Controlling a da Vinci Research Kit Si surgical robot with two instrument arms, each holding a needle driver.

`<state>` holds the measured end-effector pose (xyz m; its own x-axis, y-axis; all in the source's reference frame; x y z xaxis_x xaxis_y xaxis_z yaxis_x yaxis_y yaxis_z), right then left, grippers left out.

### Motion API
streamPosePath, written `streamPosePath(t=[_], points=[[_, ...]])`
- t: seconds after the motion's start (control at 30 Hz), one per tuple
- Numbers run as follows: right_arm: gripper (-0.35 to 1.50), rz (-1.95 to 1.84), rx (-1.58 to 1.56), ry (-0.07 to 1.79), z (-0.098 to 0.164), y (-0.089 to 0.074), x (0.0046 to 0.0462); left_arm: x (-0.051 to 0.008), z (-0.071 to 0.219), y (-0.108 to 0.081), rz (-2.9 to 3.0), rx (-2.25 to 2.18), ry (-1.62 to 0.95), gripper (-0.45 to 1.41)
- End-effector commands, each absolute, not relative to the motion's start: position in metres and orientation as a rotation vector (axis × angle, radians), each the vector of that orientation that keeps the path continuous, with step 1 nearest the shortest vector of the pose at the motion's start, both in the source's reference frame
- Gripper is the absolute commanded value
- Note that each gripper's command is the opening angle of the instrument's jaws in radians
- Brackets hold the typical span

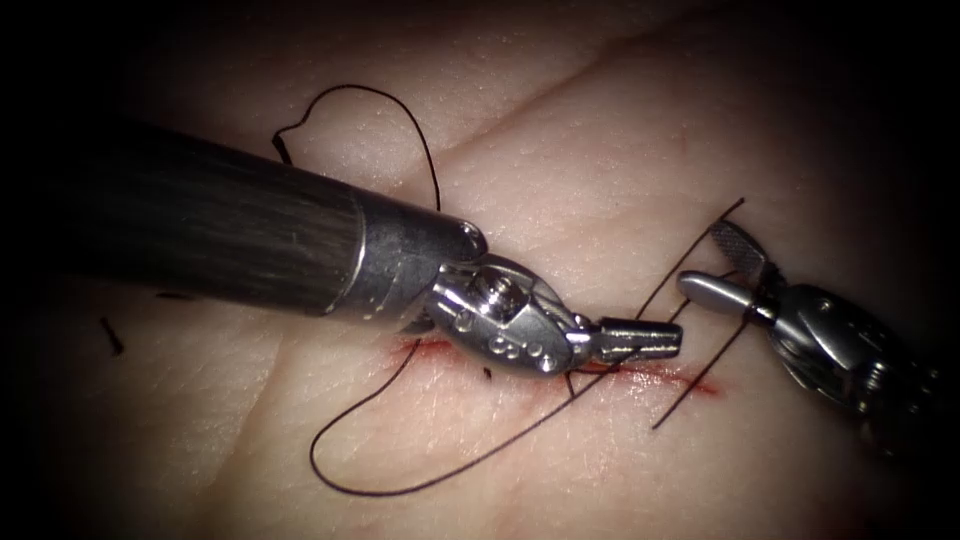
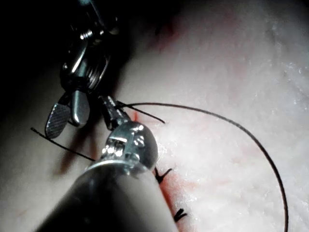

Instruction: Wound Closure

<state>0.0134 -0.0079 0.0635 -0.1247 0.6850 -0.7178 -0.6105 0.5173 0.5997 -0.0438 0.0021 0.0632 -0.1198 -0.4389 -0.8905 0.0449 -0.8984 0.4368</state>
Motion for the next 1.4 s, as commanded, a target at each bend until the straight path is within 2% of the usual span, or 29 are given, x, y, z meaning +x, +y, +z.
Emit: streamPosePath(t=[0.03,0.13,0.17,0.2,0.8,0.83,0.9,0.97,1.2,1.4], points=[[0.94,1.11,0.074,1.285,0.0642,-0.0083,0.0141,-0.0445,0.0637,0.0021,-2.088,1.83,-0.437,-0.45],[0.89,1.105,0.071,1.289,0.0647,-0.0087,0.0139,-0.0448,0.0638,0.0021,-2.092,1.828,-0.439,-0.45],[0.79,1.101,0.077,1.288,0.0649,-0.0092,0.0138,-0.0448,0.0637,0.0021,-2.093,1.827,-0.44,-0.45],[0.78,1.108,0.084,1.287,0.0652,-0.0093,0.0138,-0.0449,0.0637,0.002,-2.094,1.826,-0.44,-0.45],[0.86,1.146,0.094,1.292,0.0654,-0.0075,0.0138,-0.045,0.0634,0.0017,-2.097,1.823,-0.441,-0.45],[0.74,1.152,0.088,1.295,0.0652,-0.0074,0.0141,-0.045,0.0634,0.0017,-2.097,1.823,-0.441,-0.45],[0.32,1.155,0.086,1.294,0.0651,-0.0075,0.0145,-0.0451,0.0633,0.0017,-2.097,1.823,-0.441,-0.45],[-0.35,1.157,0.085,1.29,0.0649,-0.0075,0.015,-0.0451,0.0633,0.0017,-2.097,1.823,-0.441,-0.45],[-0.35,1.143,0.01,1.236,0.0643,-0.0081,0.016,-0.0441,0.0632,0.0021,-2.11,1.842,-0.414,-0.45],[-0.35,1.062,-0.126,1.172,0.0619,-0.0101,0.0167,-0.0404,0.0635,0.0059,-2.268,1.826,-0.382,-0.45]])
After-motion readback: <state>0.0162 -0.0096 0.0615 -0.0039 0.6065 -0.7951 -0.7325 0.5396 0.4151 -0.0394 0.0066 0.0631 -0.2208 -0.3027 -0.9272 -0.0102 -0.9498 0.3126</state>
